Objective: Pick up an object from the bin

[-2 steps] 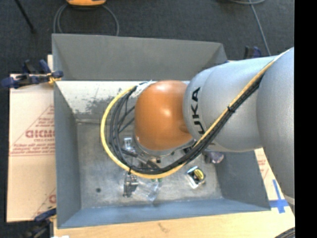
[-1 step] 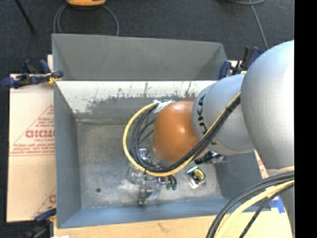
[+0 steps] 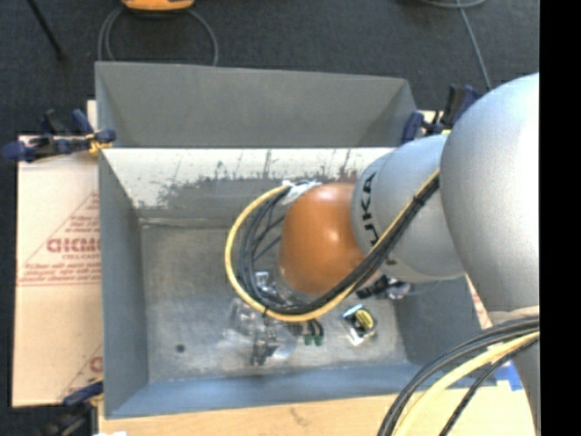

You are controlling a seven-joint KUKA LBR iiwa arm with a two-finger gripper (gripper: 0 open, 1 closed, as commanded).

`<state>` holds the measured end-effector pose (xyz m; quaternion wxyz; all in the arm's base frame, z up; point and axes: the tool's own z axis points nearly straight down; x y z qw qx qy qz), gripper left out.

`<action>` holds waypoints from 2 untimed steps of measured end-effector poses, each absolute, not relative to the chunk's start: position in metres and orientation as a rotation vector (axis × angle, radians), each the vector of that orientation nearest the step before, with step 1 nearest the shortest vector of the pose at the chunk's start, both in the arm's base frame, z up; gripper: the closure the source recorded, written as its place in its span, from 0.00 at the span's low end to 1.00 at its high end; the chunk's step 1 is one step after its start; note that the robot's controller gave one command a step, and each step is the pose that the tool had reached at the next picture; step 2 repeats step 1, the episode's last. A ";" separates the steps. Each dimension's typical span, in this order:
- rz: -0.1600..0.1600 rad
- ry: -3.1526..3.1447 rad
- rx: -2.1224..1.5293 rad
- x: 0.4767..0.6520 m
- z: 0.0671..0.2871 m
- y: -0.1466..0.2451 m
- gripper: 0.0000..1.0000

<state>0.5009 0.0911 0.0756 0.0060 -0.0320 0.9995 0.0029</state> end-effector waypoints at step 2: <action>-0.001 3.012 -0.865 0.513 0.294 0.118 1.00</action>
Offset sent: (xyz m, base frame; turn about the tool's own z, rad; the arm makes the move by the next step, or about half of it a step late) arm 0.0100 0.0272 0.2166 -0.4960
